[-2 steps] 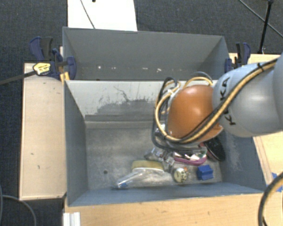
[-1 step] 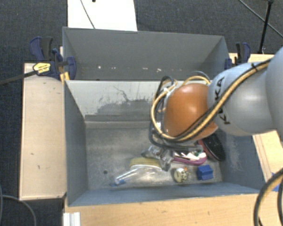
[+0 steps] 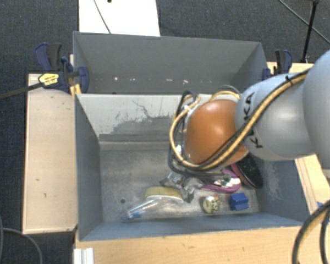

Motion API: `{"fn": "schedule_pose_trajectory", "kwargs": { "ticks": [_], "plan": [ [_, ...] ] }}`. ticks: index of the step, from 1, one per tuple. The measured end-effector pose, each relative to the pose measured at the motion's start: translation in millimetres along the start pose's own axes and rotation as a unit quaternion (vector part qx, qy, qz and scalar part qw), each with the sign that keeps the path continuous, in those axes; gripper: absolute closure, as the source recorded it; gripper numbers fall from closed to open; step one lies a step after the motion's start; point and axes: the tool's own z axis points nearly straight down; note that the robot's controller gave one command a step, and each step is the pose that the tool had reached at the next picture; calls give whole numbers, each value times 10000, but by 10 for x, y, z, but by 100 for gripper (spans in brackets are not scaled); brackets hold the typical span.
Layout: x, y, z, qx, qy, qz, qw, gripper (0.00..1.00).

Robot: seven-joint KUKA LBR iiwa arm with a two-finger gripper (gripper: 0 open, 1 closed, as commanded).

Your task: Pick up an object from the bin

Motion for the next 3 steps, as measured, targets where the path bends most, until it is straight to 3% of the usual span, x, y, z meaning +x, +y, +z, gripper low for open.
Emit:
{"fn": "schedule_pose_trajectory", "kwargs": {
  "ticks": [1,2,3],
  "plan": [
    [35,338,-80,3,-8,-969,9953,100],
    [-493,249,-577,22,-44,-943,9955,100],
    [-553,308,-1356,27,-39,-825,9966,100]
  ]
}}
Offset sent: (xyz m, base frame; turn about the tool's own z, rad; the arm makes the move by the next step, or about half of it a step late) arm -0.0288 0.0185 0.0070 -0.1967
